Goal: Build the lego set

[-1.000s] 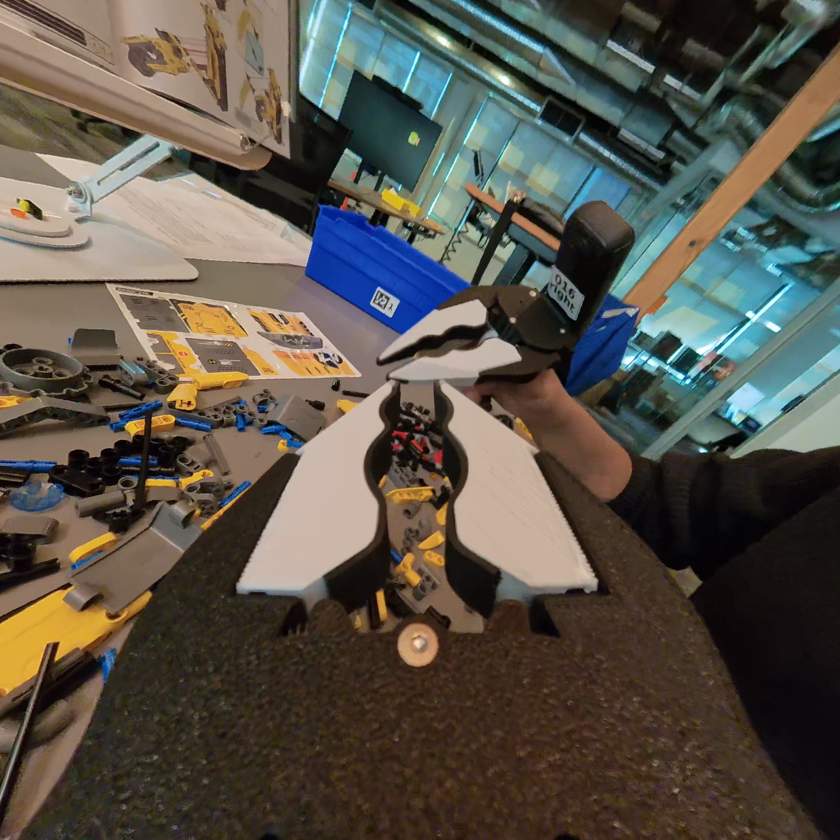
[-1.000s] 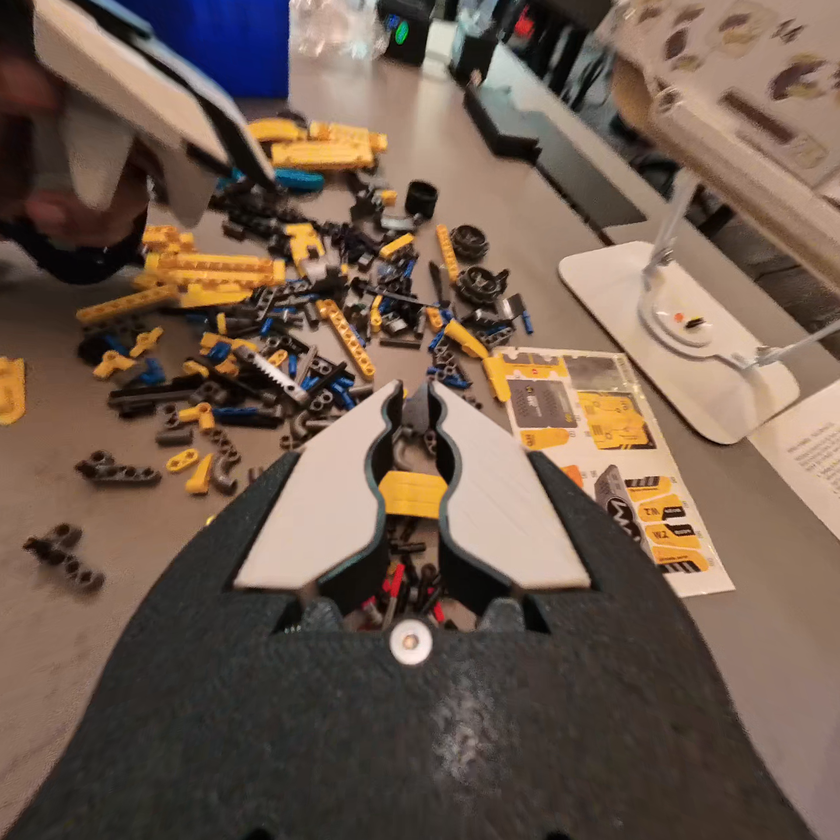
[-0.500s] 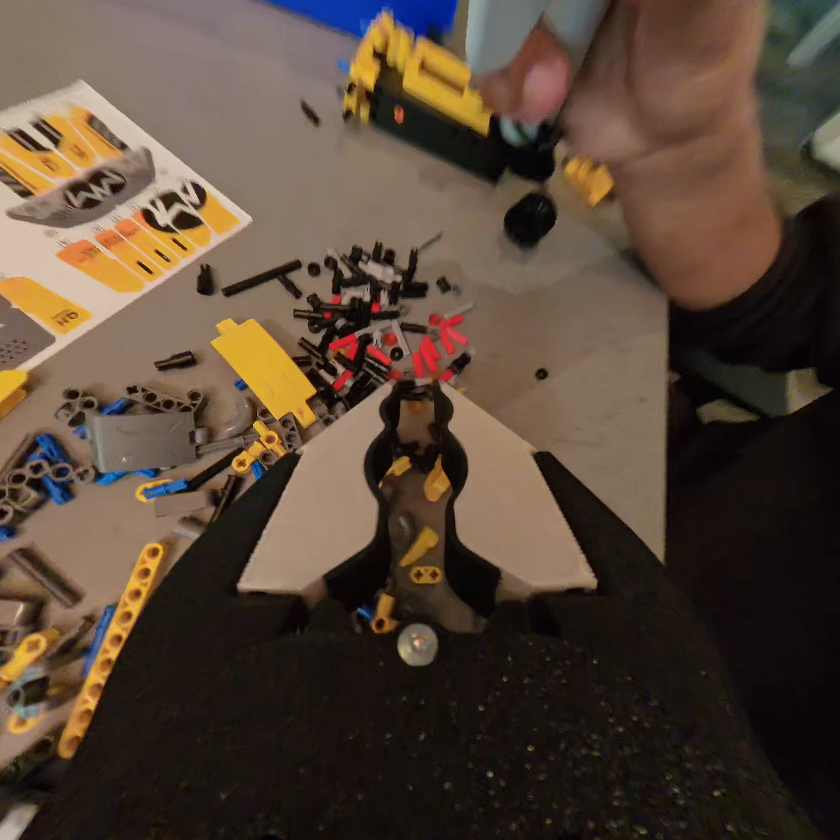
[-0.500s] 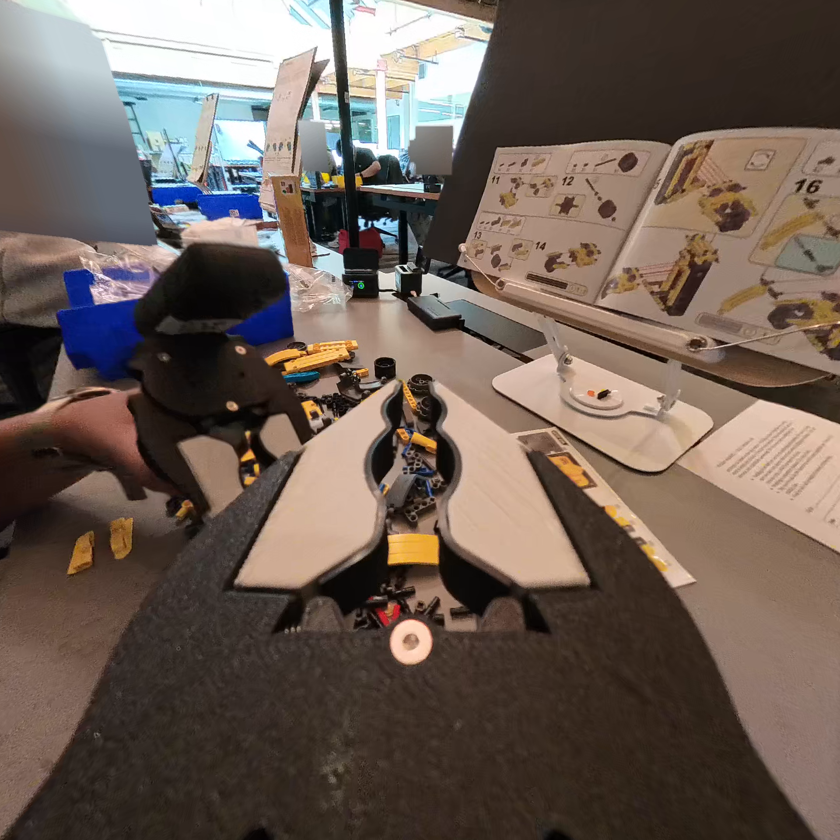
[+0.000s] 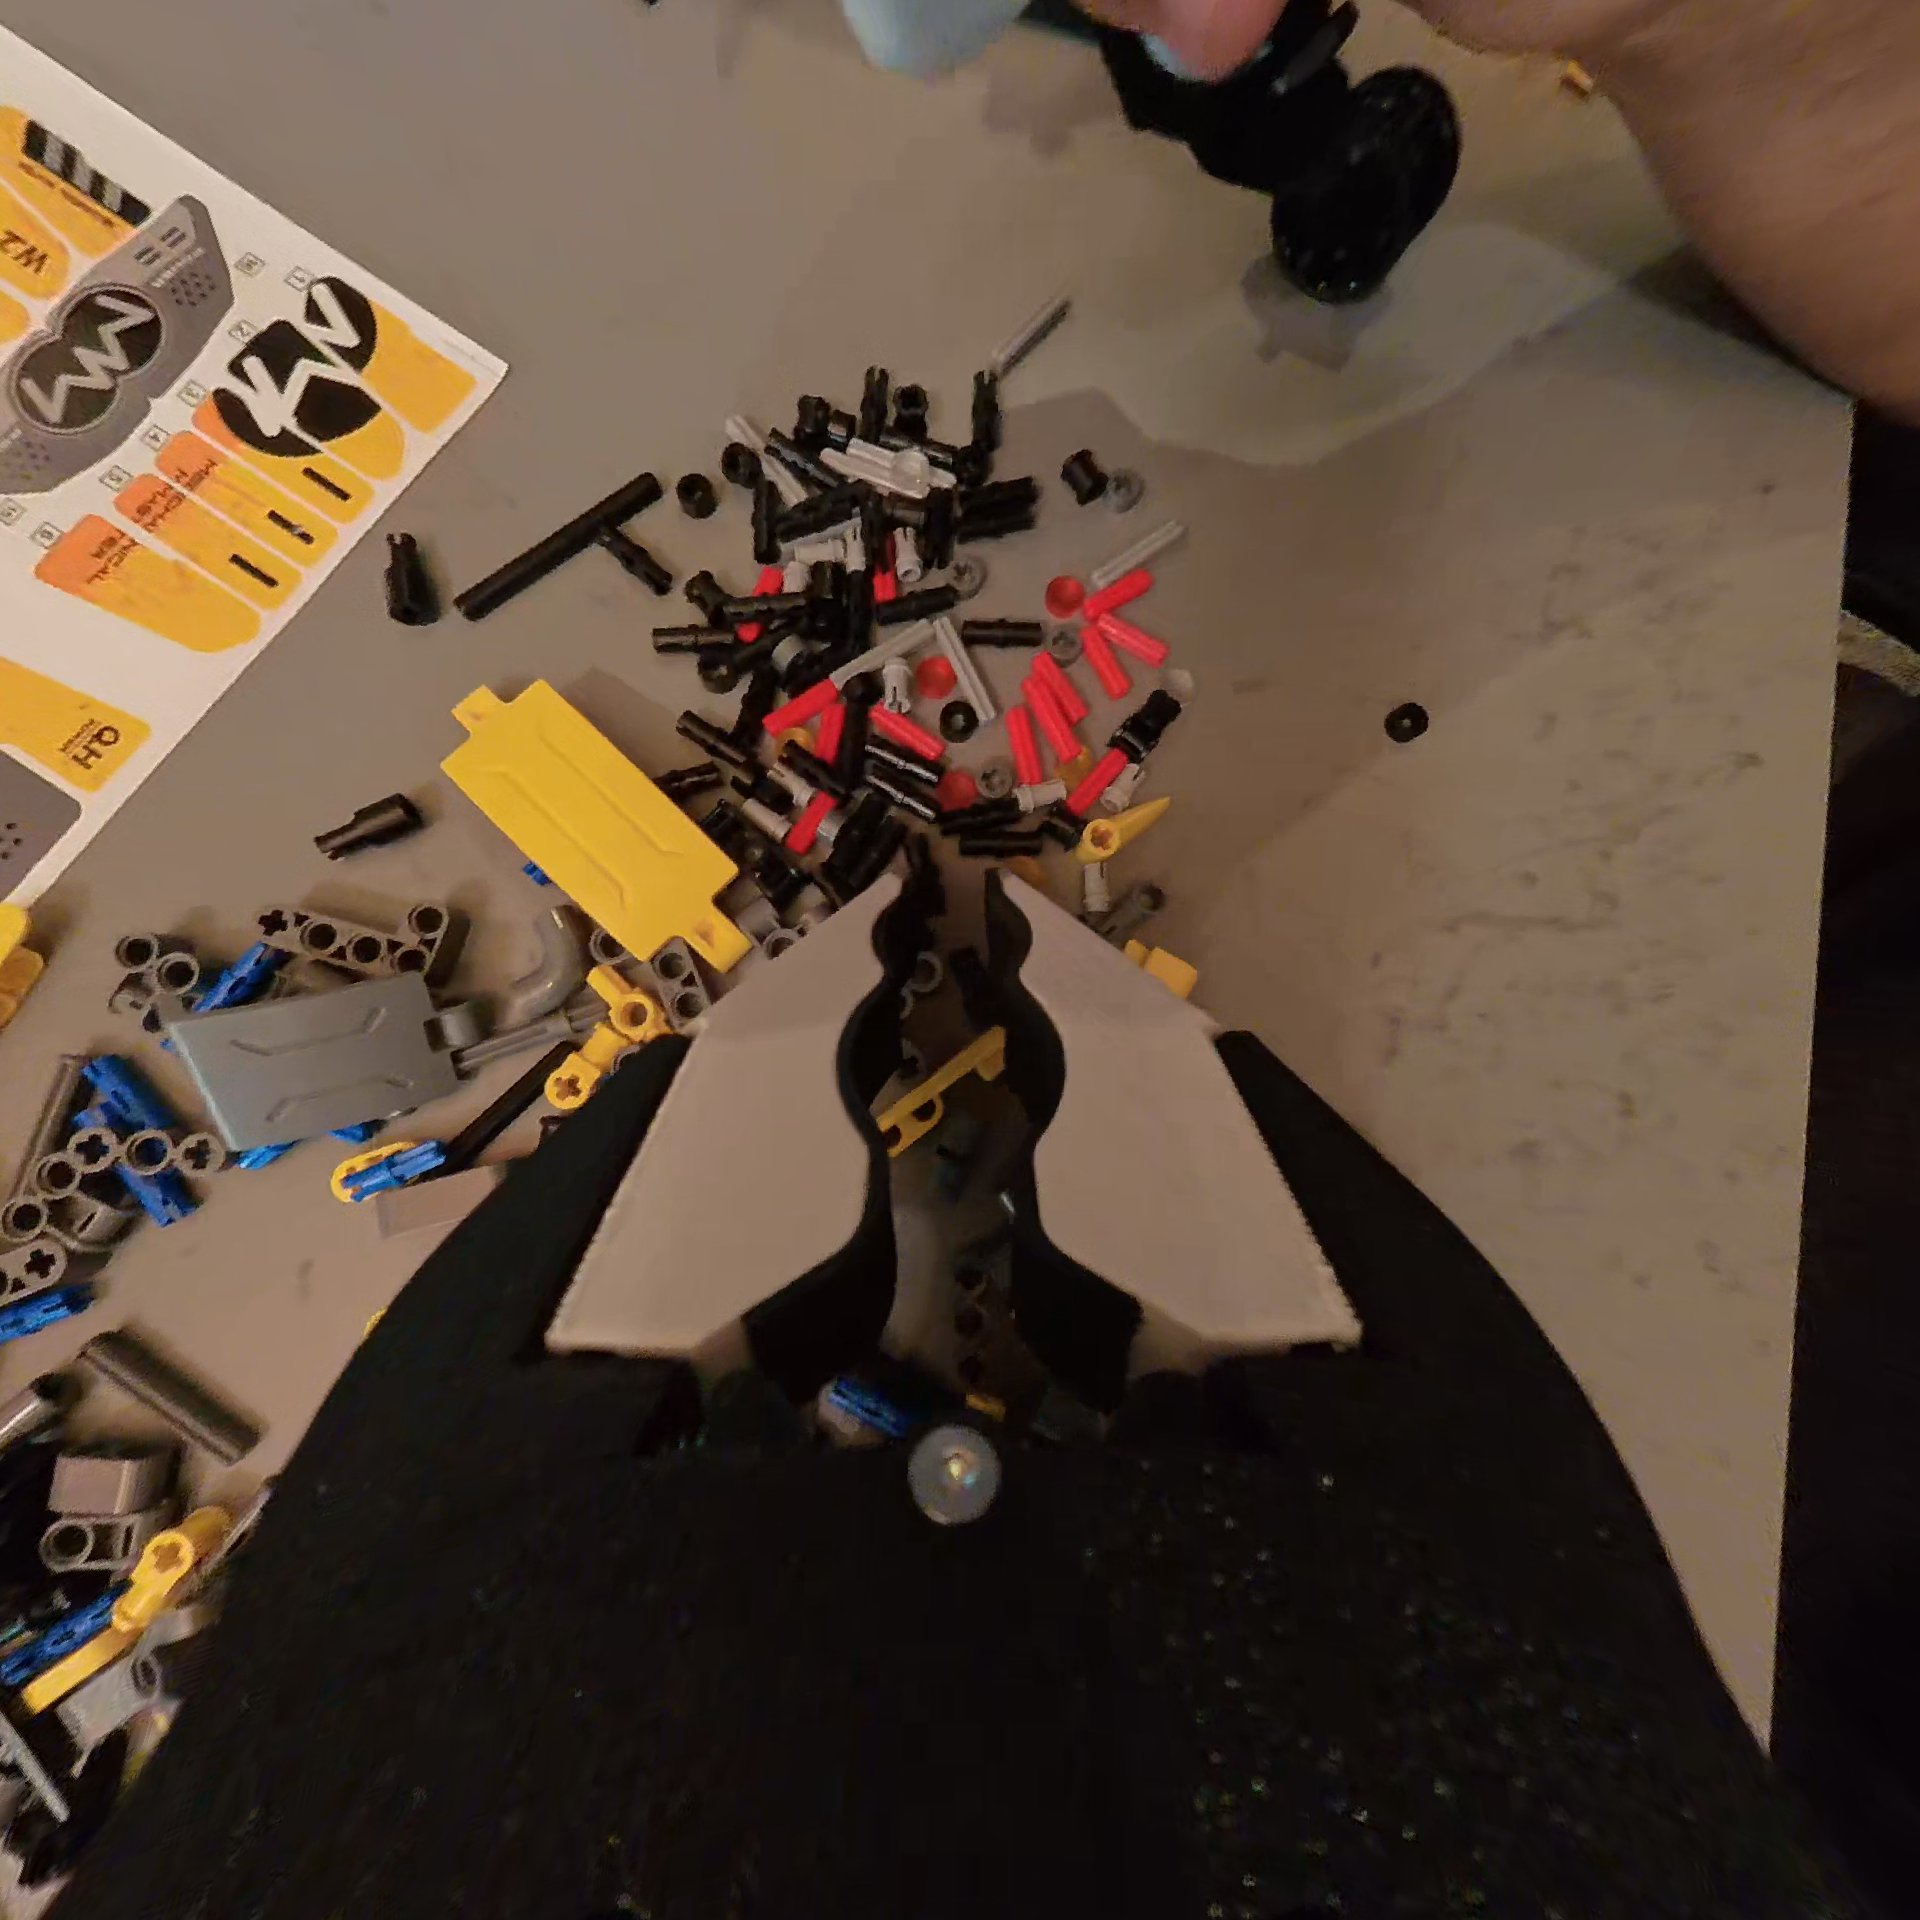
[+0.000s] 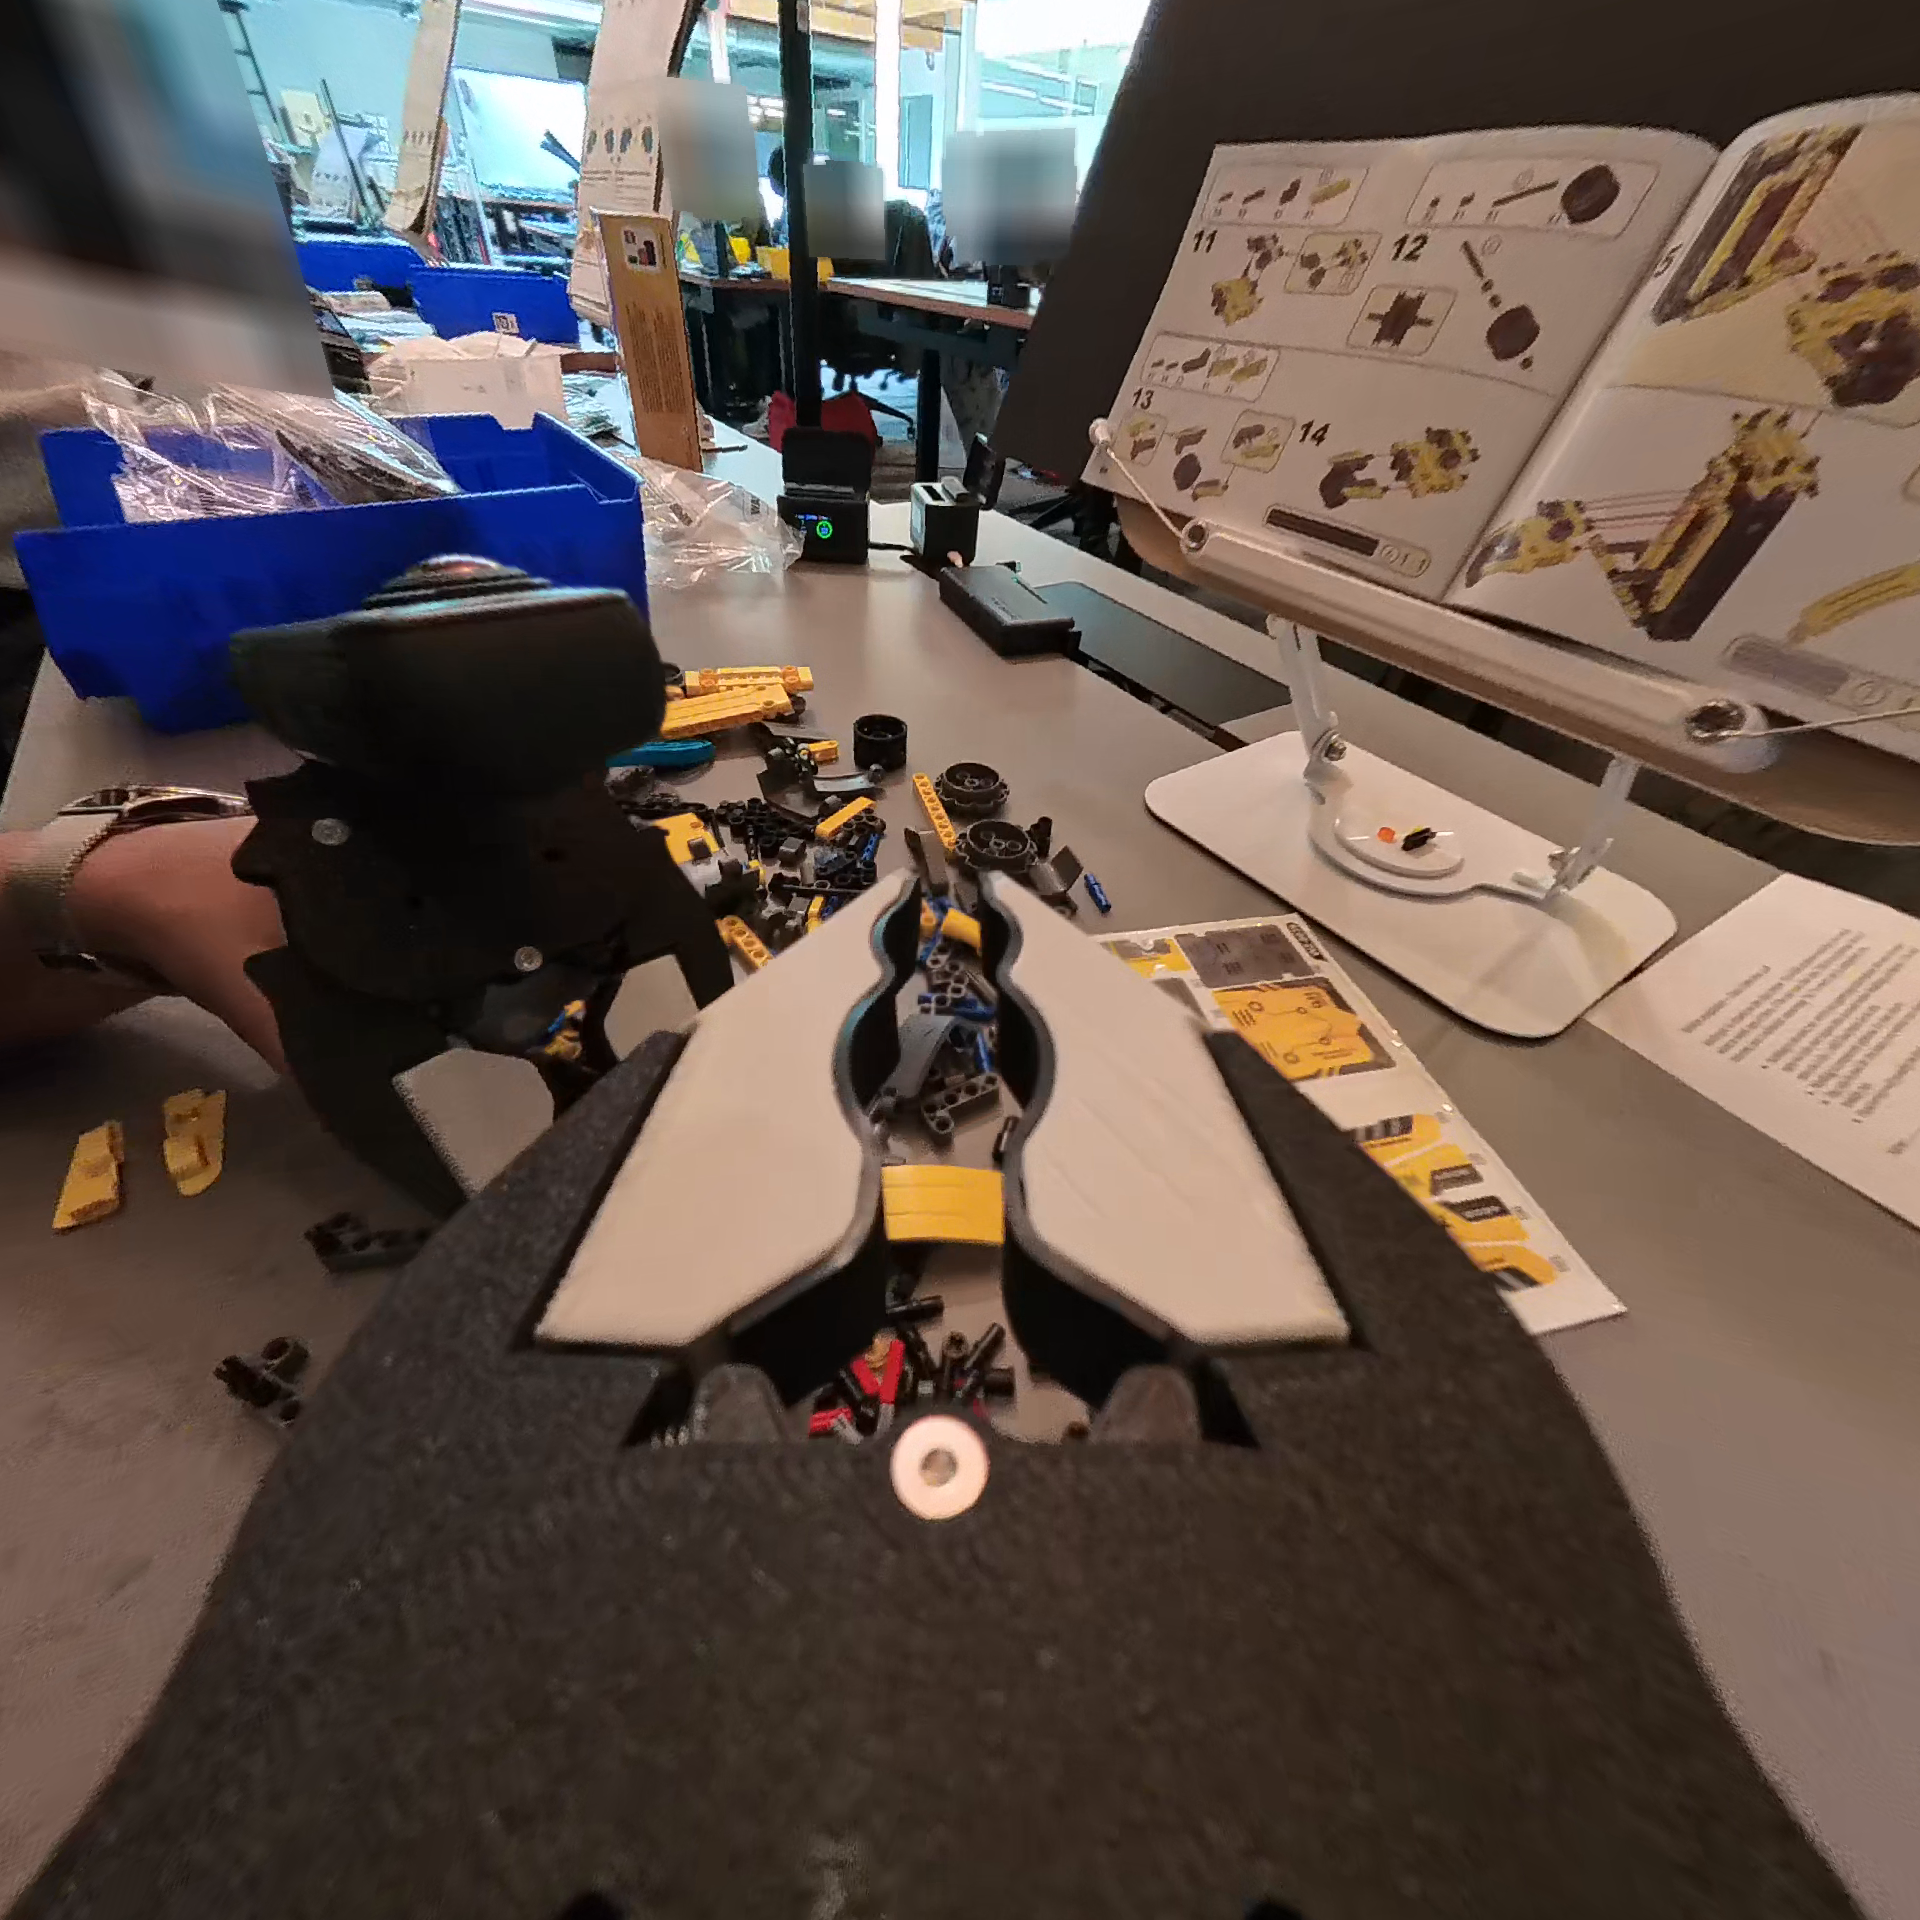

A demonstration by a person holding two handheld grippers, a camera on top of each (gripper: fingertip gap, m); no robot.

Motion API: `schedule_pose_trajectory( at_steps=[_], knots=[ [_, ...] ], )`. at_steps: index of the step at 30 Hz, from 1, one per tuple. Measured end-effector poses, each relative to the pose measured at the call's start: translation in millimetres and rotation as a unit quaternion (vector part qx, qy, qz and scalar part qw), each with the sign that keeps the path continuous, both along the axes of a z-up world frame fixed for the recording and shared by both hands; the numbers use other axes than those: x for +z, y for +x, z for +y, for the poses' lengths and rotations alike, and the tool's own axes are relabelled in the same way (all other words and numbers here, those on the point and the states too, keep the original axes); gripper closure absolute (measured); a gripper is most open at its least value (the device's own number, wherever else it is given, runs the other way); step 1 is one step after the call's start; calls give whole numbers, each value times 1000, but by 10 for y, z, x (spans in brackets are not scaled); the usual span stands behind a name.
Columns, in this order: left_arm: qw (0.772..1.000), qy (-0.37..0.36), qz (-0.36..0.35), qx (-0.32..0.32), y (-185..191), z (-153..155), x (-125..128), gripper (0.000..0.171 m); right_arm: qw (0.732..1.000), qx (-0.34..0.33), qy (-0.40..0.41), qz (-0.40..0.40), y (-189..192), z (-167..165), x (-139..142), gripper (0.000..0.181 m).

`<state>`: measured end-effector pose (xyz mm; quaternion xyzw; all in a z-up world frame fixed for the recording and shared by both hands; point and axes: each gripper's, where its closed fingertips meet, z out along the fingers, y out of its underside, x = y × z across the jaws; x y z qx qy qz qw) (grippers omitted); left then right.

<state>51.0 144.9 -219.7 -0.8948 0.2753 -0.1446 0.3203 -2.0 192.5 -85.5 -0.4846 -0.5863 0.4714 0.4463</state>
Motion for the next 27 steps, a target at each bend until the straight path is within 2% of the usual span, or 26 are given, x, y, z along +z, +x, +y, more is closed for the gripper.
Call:
schedule_pose_trajectory(
  at_steps=[8,11,15,20,27],
  knots=[
    [1000,3,14,4,-16,17,-51,167,1000,5,-11,-5,-15,-10,-41,171],
    [1000,18,13,5,-33,8,11,168,1000,8,-11,-3,-7,-28,-23,171],
    [998,59,-24,17,-115,-7,259,168,1000,14,-15,3,8,-55,14,171],
    [985,157,-48,44,-356,-75,680,168,997,44,-65,16,28,-113,65,170],
    [966,243,-61,67,-636,-265,982,168,974,154,-166,-24,3,-436,-73,156]
  ],
)
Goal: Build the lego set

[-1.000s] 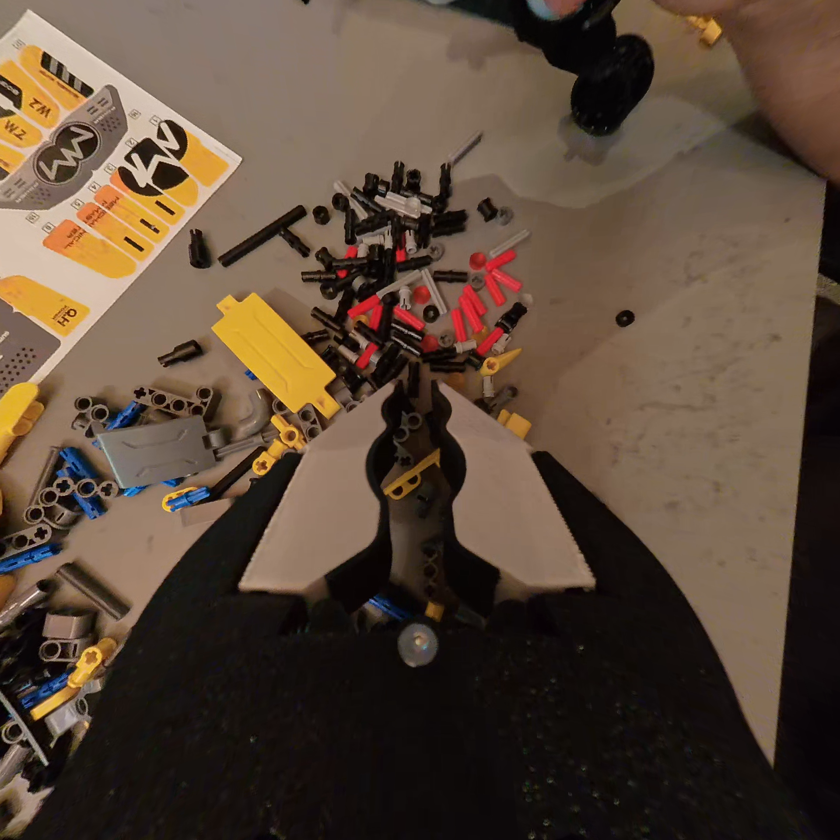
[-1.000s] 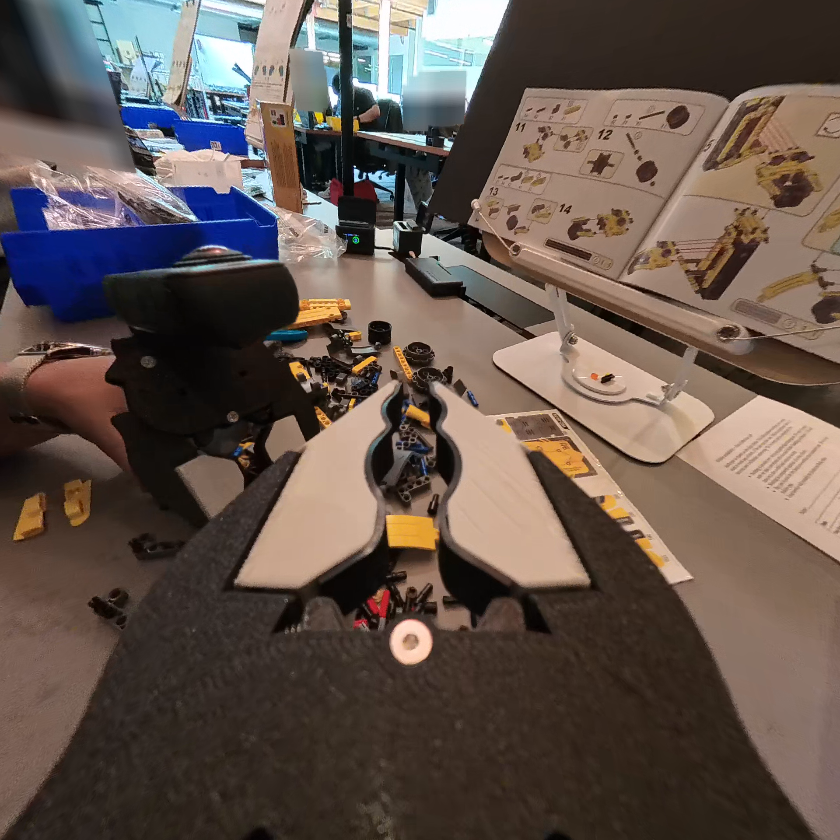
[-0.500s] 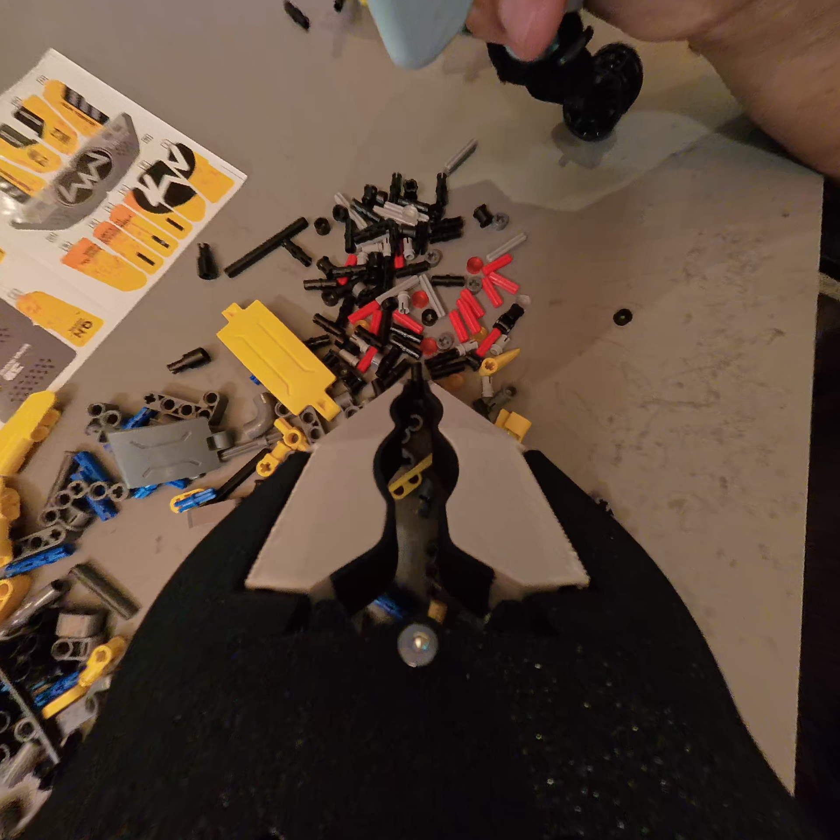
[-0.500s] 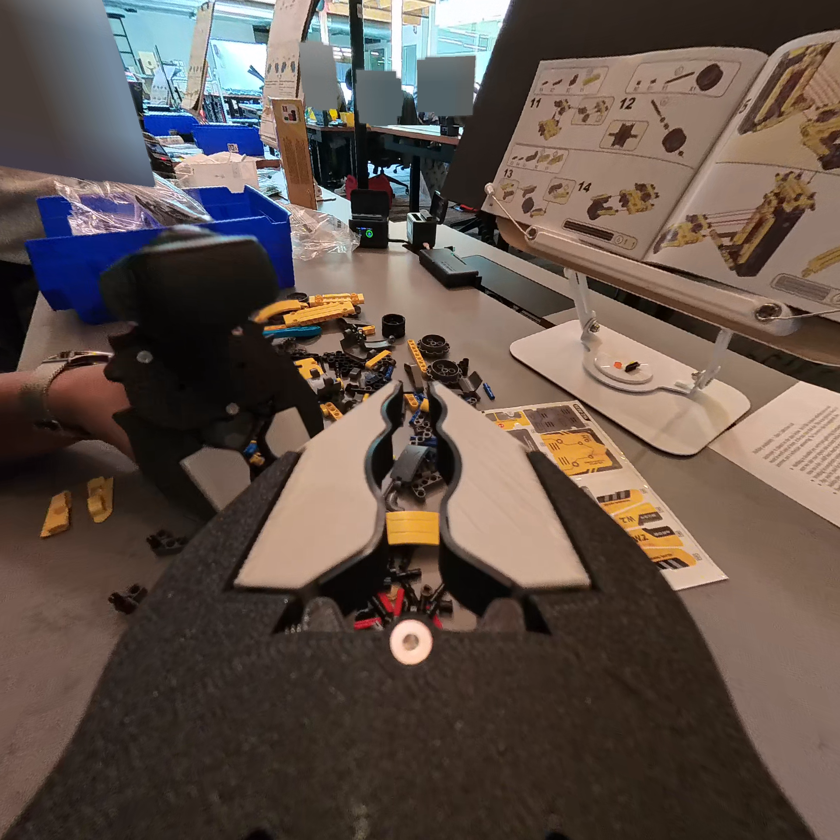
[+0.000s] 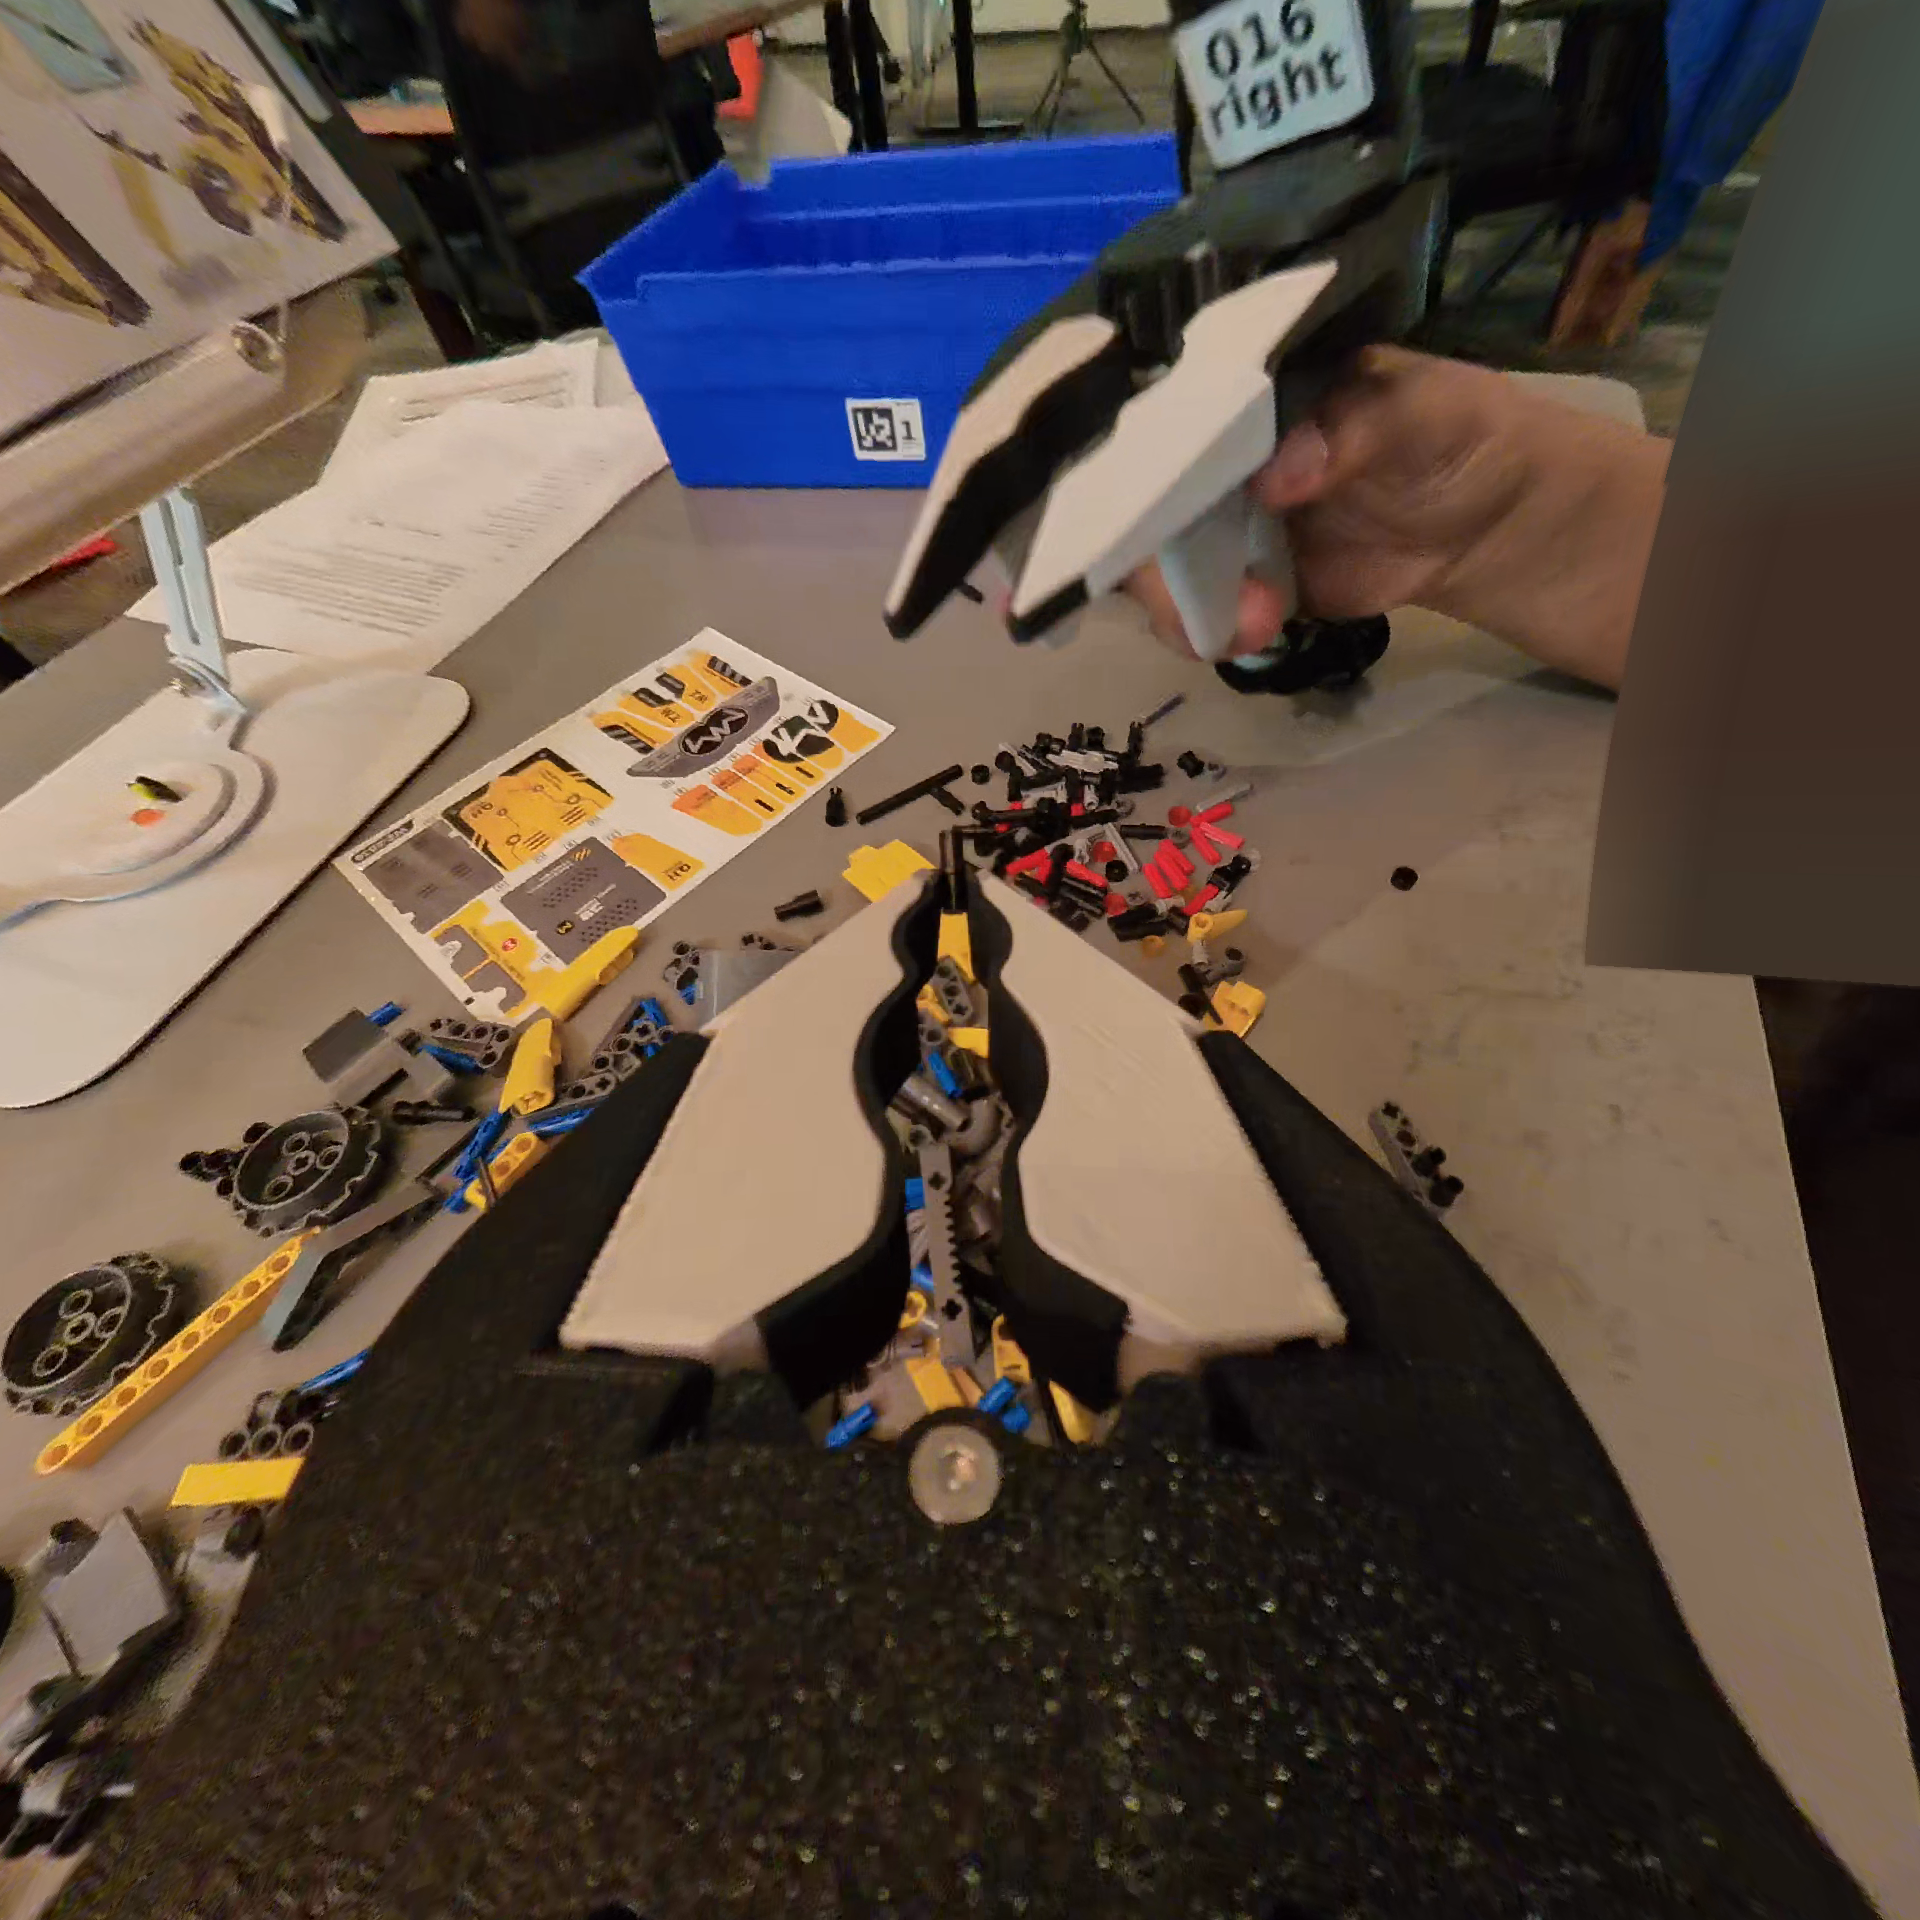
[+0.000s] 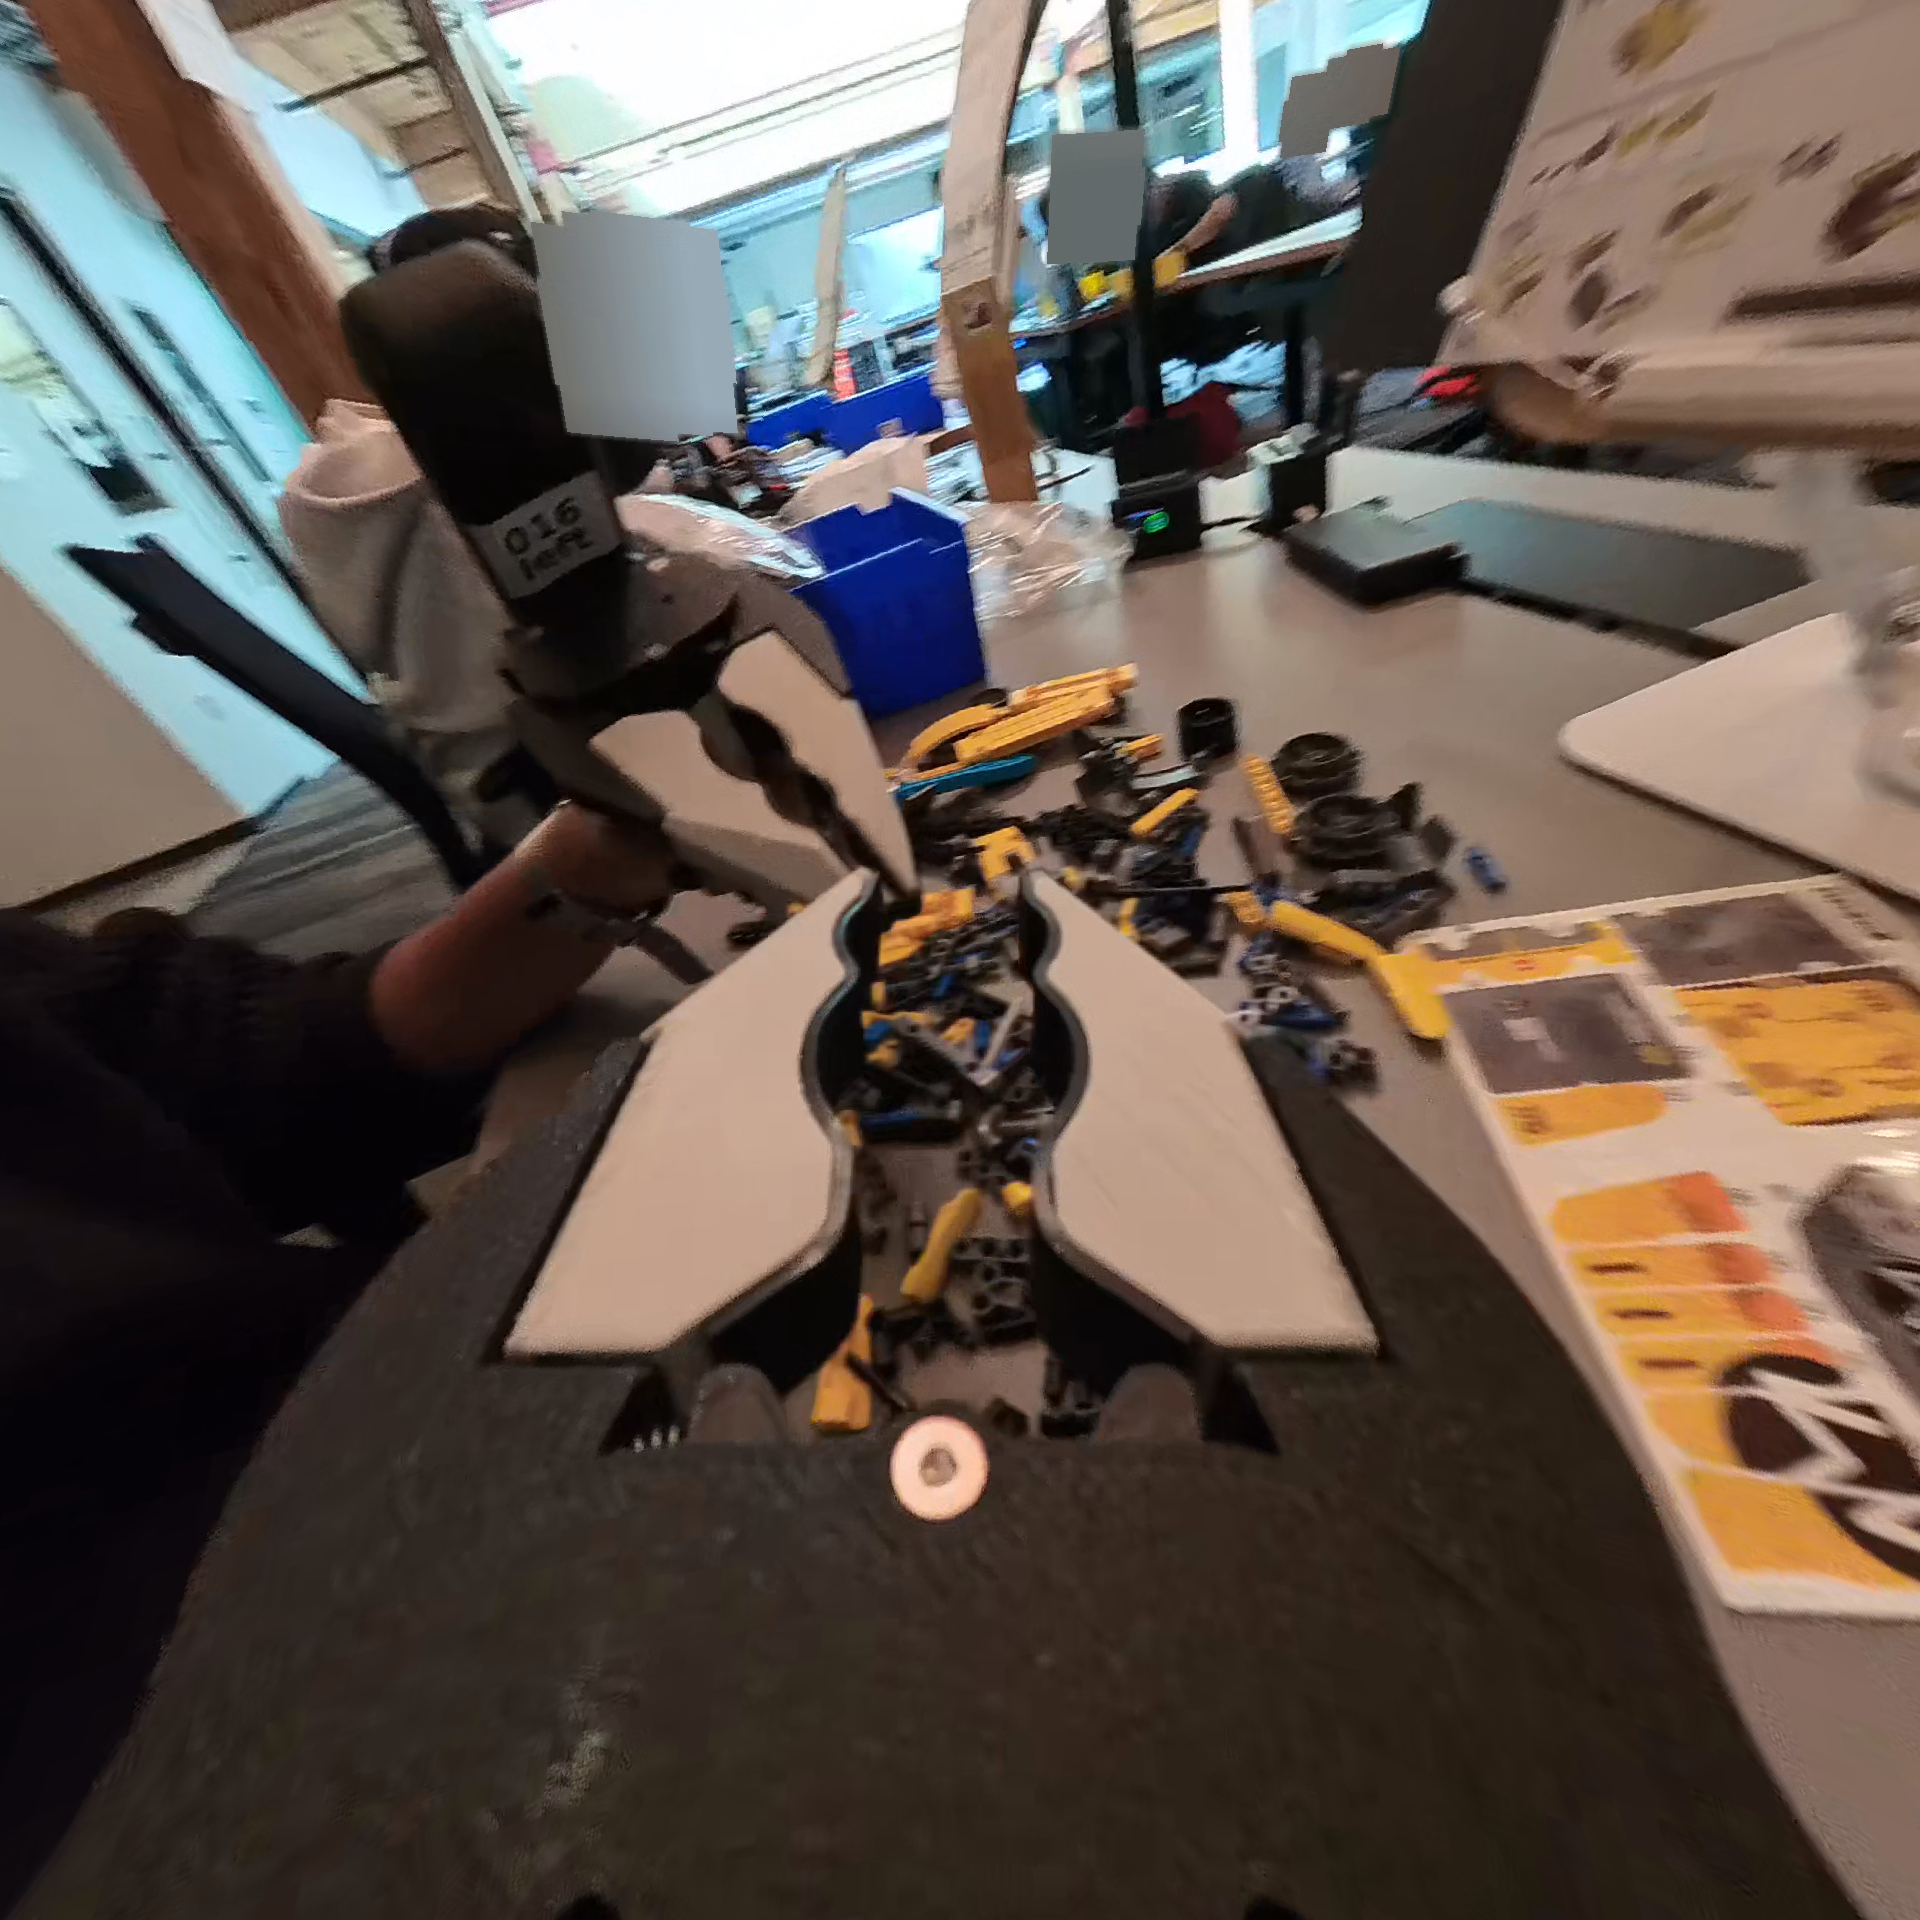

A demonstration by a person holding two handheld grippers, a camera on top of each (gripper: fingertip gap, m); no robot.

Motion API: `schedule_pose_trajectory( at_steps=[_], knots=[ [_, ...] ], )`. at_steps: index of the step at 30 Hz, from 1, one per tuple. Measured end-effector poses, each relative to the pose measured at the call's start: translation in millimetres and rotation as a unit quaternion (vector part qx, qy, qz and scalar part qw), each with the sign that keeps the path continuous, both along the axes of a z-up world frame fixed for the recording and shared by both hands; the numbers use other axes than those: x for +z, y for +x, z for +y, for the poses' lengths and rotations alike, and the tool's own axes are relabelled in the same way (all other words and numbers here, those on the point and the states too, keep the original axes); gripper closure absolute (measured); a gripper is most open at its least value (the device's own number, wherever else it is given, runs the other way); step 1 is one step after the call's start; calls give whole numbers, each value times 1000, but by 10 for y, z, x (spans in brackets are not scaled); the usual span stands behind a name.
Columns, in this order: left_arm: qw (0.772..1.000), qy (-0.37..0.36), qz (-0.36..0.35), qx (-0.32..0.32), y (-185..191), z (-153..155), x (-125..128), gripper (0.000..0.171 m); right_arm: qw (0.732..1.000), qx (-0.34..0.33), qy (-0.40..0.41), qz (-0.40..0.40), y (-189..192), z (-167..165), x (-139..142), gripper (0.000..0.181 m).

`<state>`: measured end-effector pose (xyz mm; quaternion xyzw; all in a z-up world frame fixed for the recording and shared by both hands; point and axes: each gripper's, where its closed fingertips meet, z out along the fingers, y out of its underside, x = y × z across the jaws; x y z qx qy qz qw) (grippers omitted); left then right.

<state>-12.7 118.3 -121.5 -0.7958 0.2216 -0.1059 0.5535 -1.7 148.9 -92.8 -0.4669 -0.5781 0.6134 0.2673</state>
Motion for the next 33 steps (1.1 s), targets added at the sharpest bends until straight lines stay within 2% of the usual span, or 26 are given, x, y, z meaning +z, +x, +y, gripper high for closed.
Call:
schedule_pose_trajectory(
  at_steps=[7,17,22,24,27,33],
  knots=[
    [1000,4,3,-13,-1,-47,-18,168,993,93,-72,-27,1,-346,-120,156],
    [999,15,7,-29,83,-62,2,168,989,101,-102,-45,-10,-316,-187,164],
    [998,29,33,-41,150,-84,12,168,985,114,-112,-60,-13,-376,-241,165],
    [998,27,44,-43,170,-81,-14,168,983,123,-116,-72,-7,-411,-278,165],
    [998,10,51,-47,189,-73,-92,168,982,125,-109,-86,-11,-436,-340,176],
    [997,11,60,-54,211,-82,-106,168,979,132,-116,-101,11,-441,-361,177]
  ],
)
